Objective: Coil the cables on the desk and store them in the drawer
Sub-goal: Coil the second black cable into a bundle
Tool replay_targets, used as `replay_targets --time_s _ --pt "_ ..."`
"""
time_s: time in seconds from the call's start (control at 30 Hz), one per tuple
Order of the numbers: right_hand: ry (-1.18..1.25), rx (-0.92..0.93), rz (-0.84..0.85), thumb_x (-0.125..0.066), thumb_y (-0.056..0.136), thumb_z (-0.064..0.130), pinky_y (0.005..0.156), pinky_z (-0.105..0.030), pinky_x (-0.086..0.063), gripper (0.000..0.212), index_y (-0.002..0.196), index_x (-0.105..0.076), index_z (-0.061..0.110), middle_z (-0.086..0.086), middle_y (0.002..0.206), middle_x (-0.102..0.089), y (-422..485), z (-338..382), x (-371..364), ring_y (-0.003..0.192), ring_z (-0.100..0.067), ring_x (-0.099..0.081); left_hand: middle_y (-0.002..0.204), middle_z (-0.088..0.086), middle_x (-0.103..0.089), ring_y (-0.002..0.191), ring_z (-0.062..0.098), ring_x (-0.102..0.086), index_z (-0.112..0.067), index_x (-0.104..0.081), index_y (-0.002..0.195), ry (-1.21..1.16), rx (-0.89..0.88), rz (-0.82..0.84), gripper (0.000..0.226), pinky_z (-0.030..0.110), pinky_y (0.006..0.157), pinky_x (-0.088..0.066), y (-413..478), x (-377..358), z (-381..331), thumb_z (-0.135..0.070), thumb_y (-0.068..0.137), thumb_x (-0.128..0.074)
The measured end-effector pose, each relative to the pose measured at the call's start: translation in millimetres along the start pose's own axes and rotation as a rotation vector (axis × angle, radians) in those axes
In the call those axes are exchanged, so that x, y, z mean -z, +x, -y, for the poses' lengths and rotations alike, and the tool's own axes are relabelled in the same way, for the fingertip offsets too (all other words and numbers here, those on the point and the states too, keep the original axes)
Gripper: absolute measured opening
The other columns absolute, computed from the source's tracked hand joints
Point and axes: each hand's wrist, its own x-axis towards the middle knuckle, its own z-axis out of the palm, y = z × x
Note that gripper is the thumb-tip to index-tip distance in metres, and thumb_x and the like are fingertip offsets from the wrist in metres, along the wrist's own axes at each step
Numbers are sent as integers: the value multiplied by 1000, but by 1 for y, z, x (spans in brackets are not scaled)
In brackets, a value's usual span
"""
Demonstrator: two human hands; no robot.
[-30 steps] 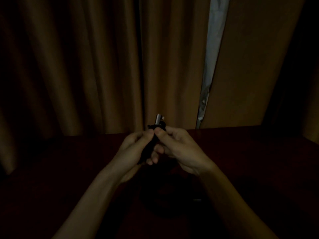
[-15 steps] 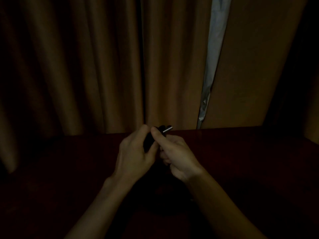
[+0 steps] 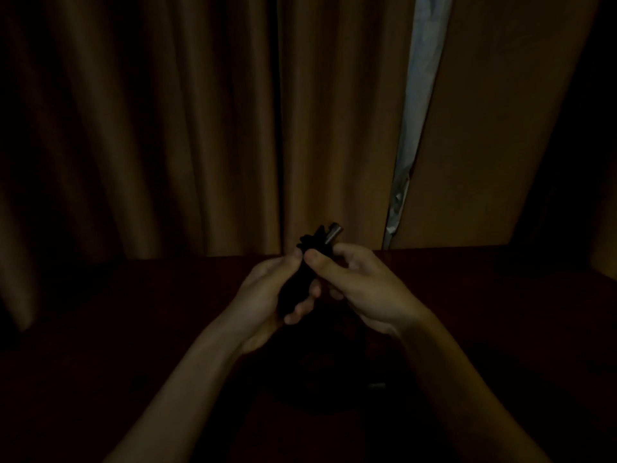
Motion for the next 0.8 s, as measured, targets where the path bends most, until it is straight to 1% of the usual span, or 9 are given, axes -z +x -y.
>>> replay_targets --time_s 0.1,0.23,0.37,0.43,0.5,0.57,0.67,0.73,0.8 --pt "94 -23 -18 -57 103 24 59 -18 -43 27 119 -66 4 4 77 -62 5 -6 -5 64 -5 -59 74 3 -64 57 13 -53 -7 -69 103 77 -181 -170 24 22 48 -39 5 1 5 -25 99 -55" --pt "290 -96 -70 -62 100 30 59 -19 -42 29 116 -70 7 8 81 -64 10 -10 -15 55 -1 -50 89 -10 -75 83 5 -70 -17 -71 102 467 -408 -350 10 19 70 -54 4 7 7 -21 94 -70" --pt "278 -144 -189 -67 96 39 47 -19 -37 33 99 -74 8 -1 75 -60 13 -15 -21 49 -4 -45 85 -11 -72 80 2 -69 -20 -65 97 762 -554 -431 15 22 65 -54 4 5 14 -27 90 -75" --pt "236 -132 -222 -66 96 40 46 -18 -35 38 102 -73 3 -6 77 -55 14 -20 -20 50 -5 -43 85 -11 -70 77 4 -68 -19 -63 98 878 -599 -451 18 25 62 -53 5 5 15 -31 90 -74" --pt "180 -114 -190 -64 98 40 46 -17 -36 41 108 -72 1 -6 82 -59 11 -19 -17 51 -3 -45 82 -10 -70 73 3 -67 -17 -61 99 792 -497 -396 23 23 61 -53 5 9 13 -31 89 -76" --pt "164 -80 -106 -61 100 37 47 -15 -40 37 110 -72 3 -5 85 -66 8 -15 -12 54 -4 -54 77 -2 -69 64 12 -66 -10 -57 99 484 -266 -233 34 29 57 -51 4 16 7 -37 87 -76" --pt "90 -38 5 -57 102 39 54 -11 -45 35 112 -70 8 -9 87 -66 5 -10 -6 65 -10 -62 75 11 -61 51 20 -53 -9 -66 103 74 -18 22 41 30 51 -40 0 19 0 -48 93 -60" --pt "30 -34 38 -55 103 38 56 -9 -43 33 113 -70 11 -7 88 -67 4 -9 -3 70 -7 -62 72 12 -59 46 19 -48 -14 -73 104 13 33 68 46 29 49 -36 -1 18 -2 -54 98 -52" --pt "15 -27 77 -54 104 33 54 -12 -42 31 114 -68 7 -5 81 -66 4 -8 -2 69 -10 -59 68 12 -59 42 18 -46 -15 -75 98 27 32 94 43 27 46 -33 1 18 0 -52 97 -54"
